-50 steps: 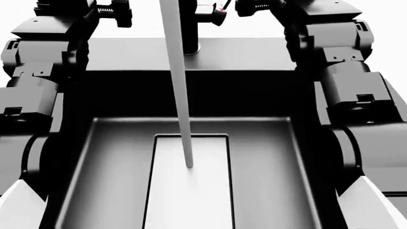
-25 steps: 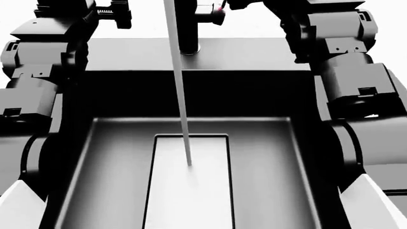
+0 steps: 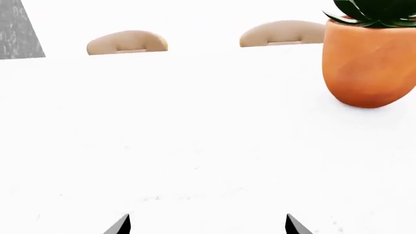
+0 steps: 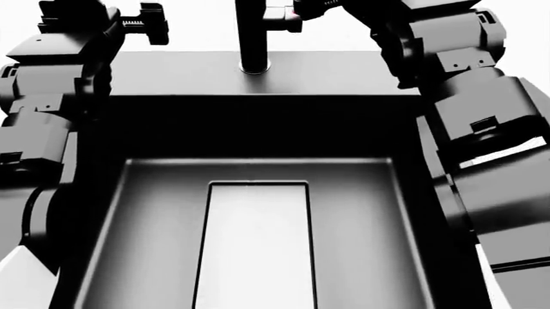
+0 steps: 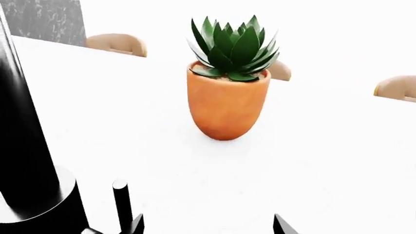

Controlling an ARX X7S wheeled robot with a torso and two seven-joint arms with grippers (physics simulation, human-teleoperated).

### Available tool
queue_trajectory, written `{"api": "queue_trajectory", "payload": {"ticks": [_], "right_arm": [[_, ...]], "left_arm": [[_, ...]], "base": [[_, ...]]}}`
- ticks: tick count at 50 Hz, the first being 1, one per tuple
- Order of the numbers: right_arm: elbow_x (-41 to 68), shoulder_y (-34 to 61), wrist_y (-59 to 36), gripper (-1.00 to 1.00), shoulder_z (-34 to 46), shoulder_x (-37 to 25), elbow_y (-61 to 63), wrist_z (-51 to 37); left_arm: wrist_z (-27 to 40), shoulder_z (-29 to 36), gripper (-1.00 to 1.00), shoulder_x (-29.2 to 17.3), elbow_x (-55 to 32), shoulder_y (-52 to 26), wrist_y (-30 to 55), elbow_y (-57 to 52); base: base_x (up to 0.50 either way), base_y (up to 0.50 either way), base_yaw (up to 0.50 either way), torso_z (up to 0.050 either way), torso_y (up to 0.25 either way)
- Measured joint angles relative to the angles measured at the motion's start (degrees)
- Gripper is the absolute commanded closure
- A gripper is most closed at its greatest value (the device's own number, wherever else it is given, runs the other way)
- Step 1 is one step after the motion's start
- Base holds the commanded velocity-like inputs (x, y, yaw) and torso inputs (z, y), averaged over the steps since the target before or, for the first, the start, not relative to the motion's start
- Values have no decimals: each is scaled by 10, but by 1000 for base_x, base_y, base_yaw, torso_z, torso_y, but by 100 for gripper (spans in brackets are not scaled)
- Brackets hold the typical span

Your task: Pick the broccolis and asparaguss from the sink and place them in one bowl. Place the pear in the other bowl. Then turn off the sink faucet.

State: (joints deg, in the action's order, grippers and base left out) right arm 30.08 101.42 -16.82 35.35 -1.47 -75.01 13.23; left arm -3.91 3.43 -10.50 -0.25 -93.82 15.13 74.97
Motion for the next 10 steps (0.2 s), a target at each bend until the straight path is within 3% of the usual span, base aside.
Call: {"api": "queue_trajectory", "payload": {"ticks": [10], "right_arm": [[15,1,3,-100,17,-1,0,-1]], "left_arm": [[0,-3,-100,-3,1,7,-2,0]], "base": [[0,0,0,0,0]]}}
